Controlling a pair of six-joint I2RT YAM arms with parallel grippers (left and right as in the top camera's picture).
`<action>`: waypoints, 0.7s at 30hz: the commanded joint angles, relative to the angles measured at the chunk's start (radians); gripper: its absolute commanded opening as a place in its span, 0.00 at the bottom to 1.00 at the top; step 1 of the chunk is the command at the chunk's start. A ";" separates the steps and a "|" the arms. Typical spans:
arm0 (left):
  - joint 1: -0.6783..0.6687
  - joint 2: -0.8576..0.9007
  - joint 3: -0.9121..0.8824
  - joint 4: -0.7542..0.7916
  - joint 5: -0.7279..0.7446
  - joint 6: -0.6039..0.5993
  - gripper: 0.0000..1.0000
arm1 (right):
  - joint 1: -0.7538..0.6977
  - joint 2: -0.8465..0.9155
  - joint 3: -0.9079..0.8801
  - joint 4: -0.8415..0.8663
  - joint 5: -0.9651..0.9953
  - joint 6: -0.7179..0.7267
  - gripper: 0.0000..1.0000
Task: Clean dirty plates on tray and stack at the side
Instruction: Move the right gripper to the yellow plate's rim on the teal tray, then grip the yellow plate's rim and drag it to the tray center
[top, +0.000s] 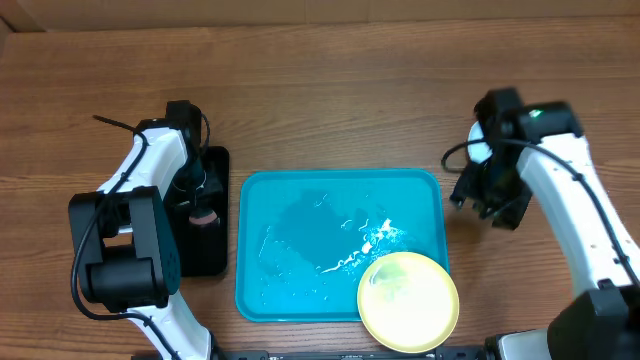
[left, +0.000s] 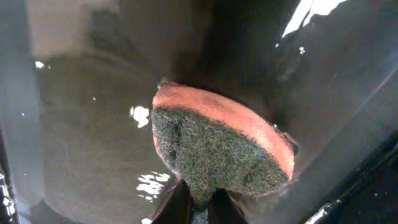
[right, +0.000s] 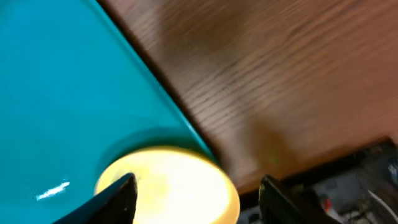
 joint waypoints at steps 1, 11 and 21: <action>0.002 0.000 -0.003 0.006 0.012 0.021 0.04 | 0.008 -0.011 -0.148 0.068 -0.068 -0.105 0.68; 0.002 0.000 -0.003 0.003 0.012 0.024 0.04 | 0.010 -0.014 -0.365 0.244 -0.265 -0.164 0.78; 0.002 0.000 -0.003 -0.003 0.012 0.024 0.04 | 0.010 -0.078 -0.497 0.303 -0.315 -0.149 0.77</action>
